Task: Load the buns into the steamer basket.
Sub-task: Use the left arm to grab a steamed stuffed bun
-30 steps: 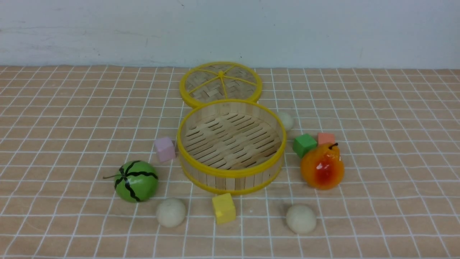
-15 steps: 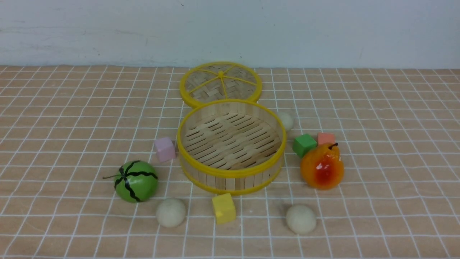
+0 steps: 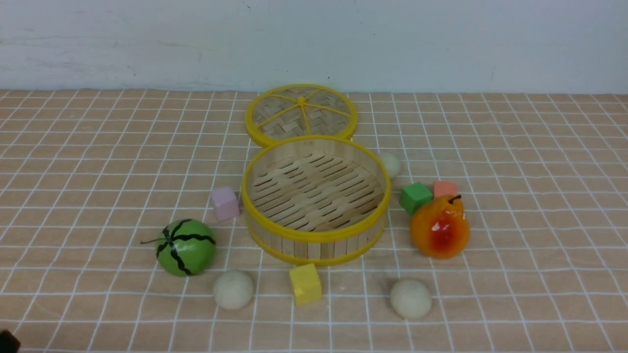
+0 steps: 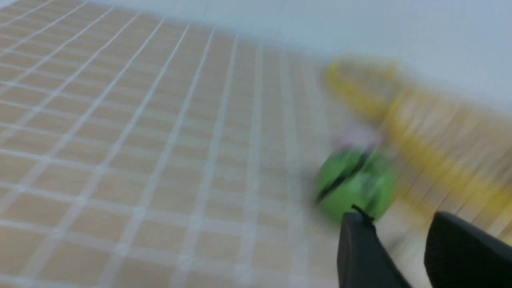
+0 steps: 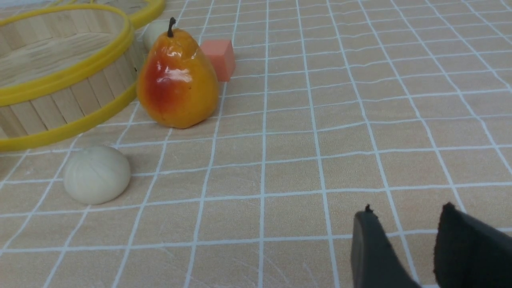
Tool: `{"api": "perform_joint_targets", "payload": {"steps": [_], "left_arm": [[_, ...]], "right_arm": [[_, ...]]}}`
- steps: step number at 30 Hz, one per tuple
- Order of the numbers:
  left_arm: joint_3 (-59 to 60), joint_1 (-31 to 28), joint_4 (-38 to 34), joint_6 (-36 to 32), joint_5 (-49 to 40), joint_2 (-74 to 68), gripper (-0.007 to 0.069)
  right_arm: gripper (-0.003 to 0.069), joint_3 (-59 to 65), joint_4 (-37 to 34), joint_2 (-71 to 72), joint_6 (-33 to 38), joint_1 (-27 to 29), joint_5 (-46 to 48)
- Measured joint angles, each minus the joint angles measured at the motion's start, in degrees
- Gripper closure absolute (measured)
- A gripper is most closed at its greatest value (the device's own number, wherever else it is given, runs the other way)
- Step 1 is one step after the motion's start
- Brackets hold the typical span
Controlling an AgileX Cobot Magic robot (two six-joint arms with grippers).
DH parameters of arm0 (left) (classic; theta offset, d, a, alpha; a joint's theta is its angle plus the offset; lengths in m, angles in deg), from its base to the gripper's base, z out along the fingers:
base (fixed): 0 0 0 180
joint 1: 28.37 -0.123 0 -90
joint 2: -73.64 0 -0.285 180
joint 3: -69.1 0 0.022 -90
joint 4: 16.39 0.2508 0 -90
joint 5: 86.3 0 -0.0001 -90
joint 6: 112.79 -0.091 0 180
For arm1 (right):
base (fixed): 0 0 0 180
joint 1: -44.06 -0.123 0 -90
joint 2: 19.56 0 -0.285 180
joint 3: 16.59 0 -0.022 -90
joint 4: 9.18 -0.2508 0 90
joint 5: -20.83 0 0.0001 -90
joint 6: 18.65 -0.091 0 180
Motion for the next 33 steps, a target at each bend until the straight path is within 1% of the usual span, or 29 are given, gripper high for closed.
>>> {"api": "perform_joint_targets", "payload": {"steps": [2,5,7,10,11,14,15,16,17,19,22,24,25,26,29,30,31,32,33], "left_arm": [[0.0,0.0,-3.92,3.01,6.62,0.0,0.0386],[0.0,0.0,-5.51,2.74,15.86,0.0,0.0386],[-1.42,0.0,-5.68,1.63,20.15,0.0,0.0386],[-8.44,0.0,-5.65,0.82,19.08,-0.47,0.0386],[-9.13,0.0,-5.65,0.82,18.81,-0.81,0.0386],[-24.49,0.0,-4.97,0.54,8.76,-7.51,0.0386],[-29.86,0.0,-4.29,0.47,3.05,-10.15,0.0386],[-31.55,0.0,-4.1,0.45,0.93,-11.26,0.0386],[-36.99,0.0,-3.34,0.39,-6.94,-15.27,0.0386],[-42.0,0.0,-1.77,0.34,-16.83,-20.67,0.0386],[-44.4,0.0,1.28,0.37,-26.69,-29.31,0.0386],[-44.55,0.0,2.8,0.37,-28.99,-35.57,0.0386],[-44.55,0.0,2.77,0.37,-29.04,-36.78,0.0386],[-44.55,0.0,2.35,0.37,-28.48,-41.44,0.0386],[-44.62,0.0,-0.68,-0.01,-27.27,-47.32,0.0386],[-44.64,0.0,-2.34,-1.08,-26.71,-50.49,0.0386],[-44.99,0.24,-5.78,-5.39,-26.68,-55.88,0.0386],[-45.17,0.43,-6.62,-6.86,-27.03,-57.29,0.0386],[-46.28,1.76,-9.54,-12.49,-28.17,-62.32,0.0386]], "right_arm": [[0.0419,0.0,0.0,0.0,0.0,0.0,0.0],[0.0419,0.0,0.0,0.0,0.0,0.0,0.0],[0.0419,0.0,0.0,0.0,0.0,0.0,0.0],[0.0419,0.0,0.0,0.0,0.0,0.0,0.0],[0.0419,0.0,0.0,0.0,0.0,0.0,0.0],[0.0419,0.0,0.0,0.0,0.0,0.0,0.0],[0.0419,0.0,0.0,0.0,0.0,0.0,0.0],[0.0419,0.0,0.0,0.0,0.0,0.0,0.0],[0.0419,0.0,0.0,0.0,0.0,0.0,0.0],[0.0419,0.0,0.0,0.0,0.0,0.0,0.0],[0.0419,0.0,0.0,0.0,0.0,0.0,0.0],[0.0419,0.0,0.0,0.0,0.0,0.0,0.0],[0.0419,0.0,0.0,0.0,0.0,0.0,0.0],[0.0419,0.0,0.0,0.0,0.0,0.0,0.0],[0.0419,0.0,0.0,0.0,0.0,0.0,0.0],[0.0419,0.0,0.0,0.0,0.0,0.0,0.0],[0.0419,0.0,0.0,0.0,0.0,0.0,0.0],[0.0419,0.0,0.0,0.0,0.0,0.0,0.0],[0.0419,0.0,0.0,0.0,0.0,0.0,0.0]]}}
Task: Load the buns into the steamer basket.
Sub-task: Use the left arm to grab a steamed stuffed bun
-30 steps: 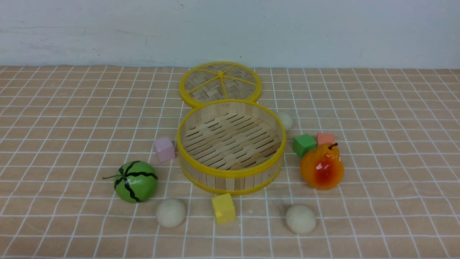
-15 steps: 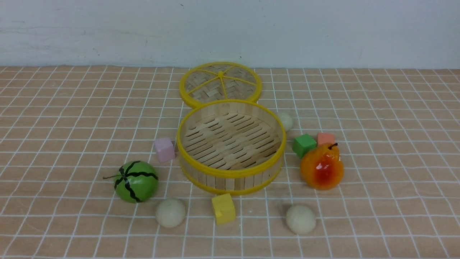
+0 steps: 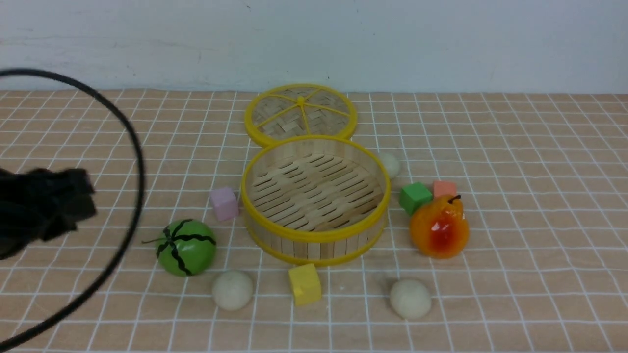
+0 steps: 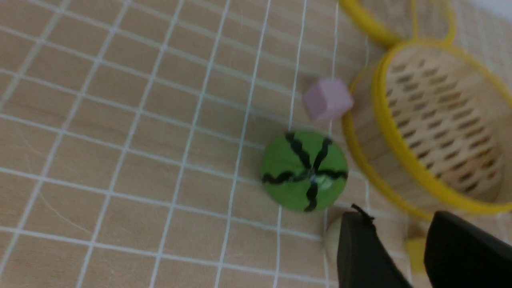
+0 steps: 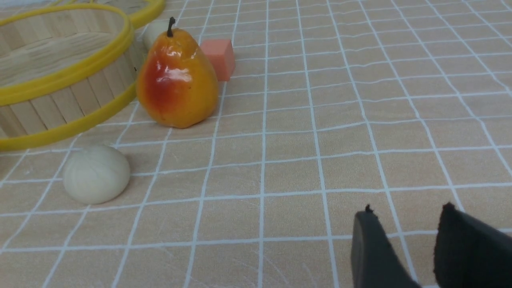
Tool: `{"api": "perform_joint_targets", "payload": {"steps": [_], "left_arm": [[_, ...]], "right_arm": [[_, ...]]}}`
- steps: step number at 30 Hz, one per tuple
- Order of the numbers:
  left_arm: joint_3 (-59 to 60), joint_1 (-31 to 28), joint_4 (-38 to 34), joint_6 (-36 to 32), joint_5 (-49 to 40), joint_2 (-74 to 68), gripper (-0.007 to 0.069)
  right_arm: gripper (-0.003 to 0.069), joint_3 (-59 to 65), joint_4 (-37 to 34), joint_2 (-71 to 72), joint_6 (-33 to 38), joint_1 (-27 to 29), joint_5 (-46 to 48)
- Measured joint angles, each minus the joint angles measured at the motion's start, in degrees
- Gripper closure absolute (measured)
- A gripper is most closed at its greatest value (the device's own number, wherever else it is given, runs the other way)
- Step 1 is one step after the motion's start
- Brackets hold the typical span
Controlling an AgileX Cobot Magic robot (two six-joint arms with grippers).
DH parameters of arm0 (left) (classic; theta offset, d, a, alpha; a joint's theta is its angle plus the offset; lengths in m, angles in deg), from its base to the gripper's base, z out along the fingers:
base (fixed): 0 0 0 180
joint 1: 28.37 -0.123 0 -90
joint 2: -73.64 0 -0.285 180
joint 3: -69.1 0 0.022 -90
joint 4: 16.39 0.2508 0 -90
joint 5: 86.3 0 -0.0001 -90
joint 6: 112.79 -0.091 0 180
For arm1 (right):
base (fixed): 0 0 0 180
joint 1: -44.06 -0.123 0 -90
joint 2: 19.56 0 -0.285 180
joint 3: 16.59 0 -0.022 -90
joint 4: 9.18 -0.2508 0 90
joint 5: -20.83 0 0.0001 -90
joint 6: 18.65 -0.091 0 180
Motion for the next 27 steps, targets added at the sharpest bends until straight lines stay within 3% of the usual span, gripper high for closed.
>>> {"api": "perform_joint_targets", "payload": {"steps": [4,7,16,21,27], "left_arm": [[-6.2,8.31,-5.72,-14.4,-5.83,-12.12,0.0386],[-12.82,14.35,-4.05,-15.37,-9.72,-21.1,0.0386],[-30.44,24.78,21.81,8.88,-23.16,-40.57,0.0386],[-32.48,26.49,26.43,14.66,-23.47,-43.82,0.0386],[-32.59,26.49,27.56,15.65,-23.59,-45.94,0.0386]], "right_arm": [[0.0419,0.0,0.0,0.0,0.0,0.0,0.0],[0.0419,0.0,0.0,0.0,0.0,0.0,0.0],[0.0419,0.0,0.0,0.0,0.0,0.0,0.0],[0.0419,0.0,0.0,0.0,0.0,0.0,0.0],[0.0419,0.0,0.0,0.0,0.0,0.0,0.0]]}}
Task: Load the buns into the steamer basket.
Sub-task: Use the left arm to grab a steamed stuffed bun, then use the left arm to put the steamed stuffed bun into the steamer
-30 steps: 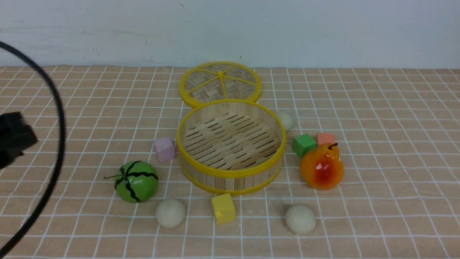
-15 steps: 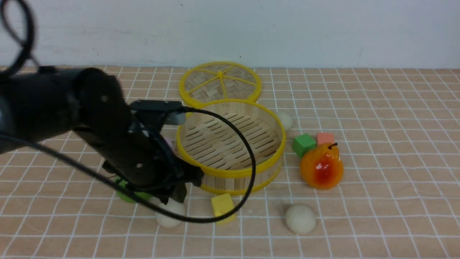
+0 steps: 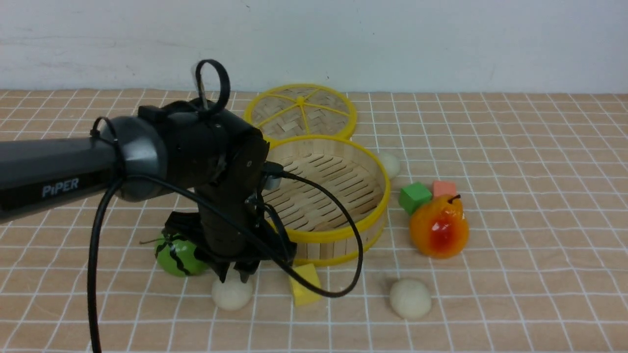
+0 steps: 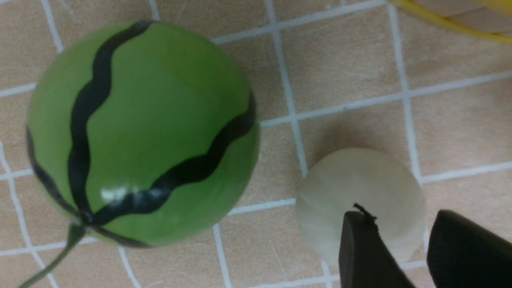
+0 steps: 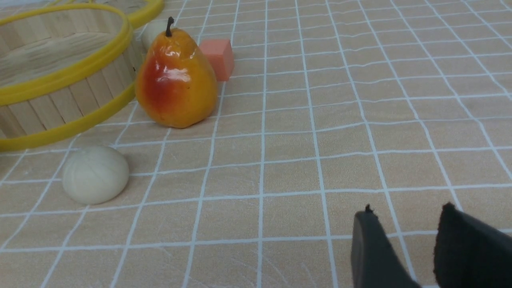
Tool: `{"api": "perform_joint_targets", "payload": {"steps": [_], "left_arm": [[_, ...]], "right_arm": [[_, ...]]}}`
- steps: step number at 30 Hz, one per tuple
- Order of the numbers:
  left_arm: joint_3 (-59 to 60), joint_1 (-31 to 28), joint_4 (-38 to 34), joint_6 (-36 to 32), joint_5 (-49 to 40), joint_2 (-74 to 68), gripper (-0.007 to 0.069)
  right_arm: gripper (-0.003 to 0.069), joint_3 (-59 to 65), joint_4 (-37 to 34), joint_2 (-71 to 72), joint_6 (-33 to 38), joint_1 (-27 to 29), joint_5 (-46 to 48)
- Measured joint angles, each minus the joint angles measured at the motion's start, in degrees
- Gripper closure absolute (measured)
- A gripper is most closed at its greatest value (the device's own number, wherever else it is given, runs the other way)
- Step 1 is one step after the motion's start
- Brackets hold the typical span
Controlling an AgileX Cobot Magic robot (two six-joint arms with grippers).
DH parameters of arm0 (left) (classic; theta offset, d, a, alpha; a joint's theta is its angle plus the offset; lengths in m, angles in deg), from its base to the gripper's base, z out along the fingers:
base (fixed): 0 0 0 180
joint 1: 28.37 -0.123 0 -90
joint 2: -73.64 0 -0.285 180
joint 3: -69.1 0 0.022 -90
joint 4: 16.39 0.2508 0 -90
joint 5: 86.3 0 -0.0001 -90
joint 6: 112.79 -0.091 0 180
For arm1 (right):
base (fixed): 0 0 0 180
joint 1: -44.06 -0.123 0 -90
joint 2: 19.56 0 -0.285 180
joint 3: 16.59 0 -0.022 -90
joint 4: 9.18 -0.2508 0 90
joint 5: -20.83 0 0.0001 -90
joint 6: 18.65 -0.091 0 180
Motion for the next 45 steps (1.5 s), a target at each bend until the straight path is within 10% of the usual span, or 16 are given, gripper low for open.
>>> {"api": "perform_joint_targets", "payload": {"steps": [11,20,45], "left_arm": [[-0.18,0.0,0.81,-0.54,1.63,-3.81,0.0394],[-0.45,0.0,-4.22,-5.71,1.02,1.42,0.0638],[-12.05,0.0,-3.07,-3.39,21.99,-6.11,0.0596]], "right_arm": [[0.0419,0.0,0.0,0.0,0.0,0.0,0.0],[0.0419,0.0,0.0,0.0,0.0,0.0,0.0],[0.0419,0.0,0.0,0.0,0.0,0.0,0.0]]}}
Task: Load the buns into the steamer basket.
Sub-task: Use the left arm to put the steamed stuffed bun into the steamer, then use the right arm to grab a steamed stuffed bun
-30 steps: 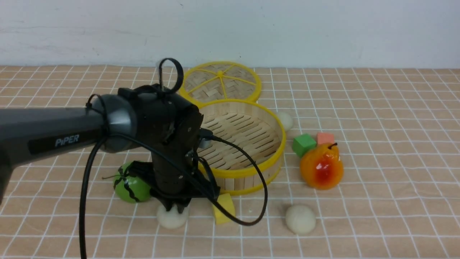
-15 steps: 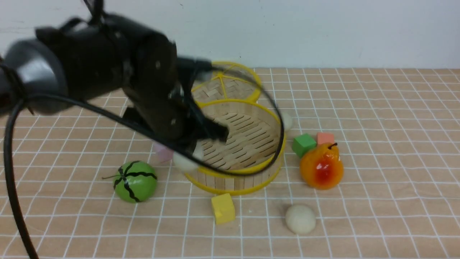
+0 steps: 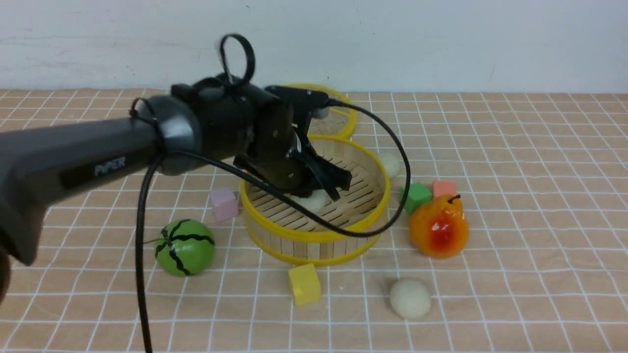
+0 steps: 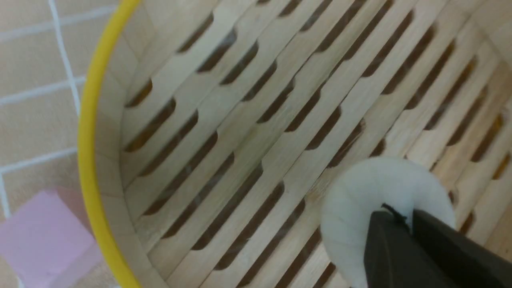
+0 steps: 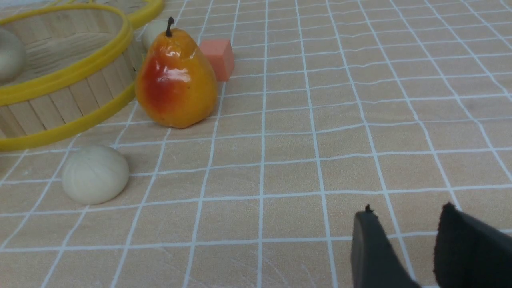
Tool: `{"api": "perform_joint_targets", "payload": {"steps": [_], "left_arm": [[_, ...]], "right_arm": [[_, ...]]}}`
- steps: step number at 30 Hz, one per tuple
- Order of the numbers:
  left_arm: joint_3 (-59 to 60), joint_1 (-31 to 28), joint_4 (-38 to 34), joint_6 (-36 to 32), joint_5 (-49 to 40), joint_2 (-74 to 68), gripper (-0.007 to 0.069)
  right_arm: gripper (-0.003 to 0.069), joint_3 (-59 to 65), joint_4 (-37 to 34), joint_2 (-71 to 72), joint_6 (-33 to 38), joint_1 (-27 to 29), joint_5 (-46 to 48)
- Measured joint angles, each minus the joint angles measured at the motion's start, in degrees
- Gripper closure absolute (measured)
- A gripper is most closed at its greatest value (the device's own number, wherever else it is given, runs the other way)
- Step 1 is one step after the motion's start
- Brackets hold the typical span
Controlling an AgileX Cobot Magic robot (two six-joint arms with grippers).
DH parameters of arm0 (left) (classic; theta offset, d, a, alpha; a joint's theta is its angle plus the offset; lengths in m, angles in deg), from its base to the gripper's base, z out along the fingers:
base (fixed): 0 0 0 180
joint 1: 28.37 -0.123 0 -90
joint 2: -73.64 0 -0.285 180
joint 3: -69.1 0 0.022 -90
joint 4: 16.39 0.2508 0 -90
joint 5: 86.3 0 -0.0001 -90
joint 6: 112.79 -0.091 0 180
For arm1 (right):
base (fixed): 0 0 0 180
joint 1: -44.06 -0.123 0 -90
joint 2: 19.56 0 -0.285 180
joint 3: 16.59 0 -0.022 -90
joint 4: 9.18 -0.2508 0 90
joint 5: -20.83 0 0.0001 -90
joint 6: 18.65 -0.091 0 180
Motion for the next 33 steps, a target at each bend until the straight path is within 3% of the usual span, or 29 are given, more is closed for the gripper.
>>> {"api": "perform_joint_targets", "payload": {"steps": [3,12,17,20,24,33], "left_arm": [[0.0,0.0,0.0,1.29,0.33,0.15,0.0553],[0.0,0.0,1.29,1.89,-6.53,14.39,0.0228],[0.0,0.0,3.35,1.89,-12.03,30.58,0.0195],[0.0,0.0,4.08,1.89,-16.88,42.47,0.0228],[4.31,0.0,4.21,2.06,-21.98,57.16,0.0327],[41.05,0.0,2.51,10.38,-20.31,89.27,0.063]], "right_arm": [[0.0419,0.0,0.0,0.0,0.0,0.0,0.0],[0.0419,0.0,0.0,0.0,0.0,0.0,0.0],[0.0419,0.0,0.0,0.0,0.0,0.0,0.0],[0.0419,0.0,0.0,0.0,0.0,0.0,0.0],[0.0419,0.0,0.0,0.0,0.0,0.0,0.0],[0.0419,0.0,0.0,0.0,0.0,0.0,0.0]]}}
